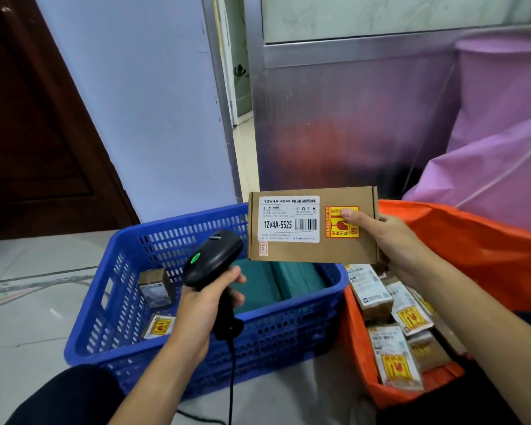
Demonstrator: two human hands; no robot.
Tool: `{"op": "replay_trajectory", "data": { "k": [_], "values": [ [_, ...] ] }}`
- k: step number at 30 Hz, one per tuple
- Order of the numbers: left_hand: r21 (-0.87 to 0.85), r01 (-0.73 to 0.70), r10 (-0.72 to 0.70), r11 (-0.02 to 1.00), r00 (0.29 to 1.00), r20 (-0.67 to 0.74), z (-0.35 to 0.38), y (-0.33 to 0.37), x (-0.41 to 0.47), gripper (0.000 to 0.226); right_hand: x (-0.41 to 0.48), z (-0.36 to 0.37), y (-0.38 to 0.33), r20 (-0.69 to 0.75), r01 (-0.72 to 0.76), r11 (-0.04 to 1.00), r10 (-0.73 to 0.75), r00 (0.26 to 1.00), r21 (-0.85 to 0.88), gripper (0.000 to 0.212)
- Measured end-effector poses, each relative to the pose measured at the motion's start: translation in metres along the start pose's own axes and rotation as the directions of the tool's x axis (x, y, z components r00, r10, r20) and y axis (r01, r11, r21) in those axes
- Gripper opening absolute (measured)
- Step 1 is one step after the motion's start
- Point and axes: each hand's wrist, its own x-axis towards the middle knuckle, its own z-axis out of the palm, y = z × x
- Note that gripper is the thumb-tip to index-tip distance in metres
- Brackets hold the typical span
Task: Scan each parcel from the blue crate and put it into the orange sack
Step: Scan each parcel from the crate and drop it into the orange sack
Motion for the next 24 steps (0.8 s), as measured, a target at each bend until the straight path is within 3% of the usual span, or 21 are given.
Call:
{"op": "replay_trajectory", "data": {
  "k": [9,16,24],
  "values": [
    [0.048,0.014,-0.018,0.999,0.997,0.080,0.044,-0.016,0.007,0.014,-0.021,-0.056,0.013,-0.071,-0.098,0.994,0.101,0.992,0.046,0.046],
    [0.087,0.040,-0.049,0.995,0.993,0.105,0.091,-0.030,0.010,0.011,-0.033,-0.090,0.019,-0.123,-0.144,0.985,0.155,0.980,0.092,0.035],
    [0.182,0.129,-0.157,0.975,0.977,0.147,0.142,-0.059,0.018,0.036,-0.020,-0.140,0.039,-0.301,-0.184,0.973,0.218,0.928,0.137,0.036]
  ]
}}
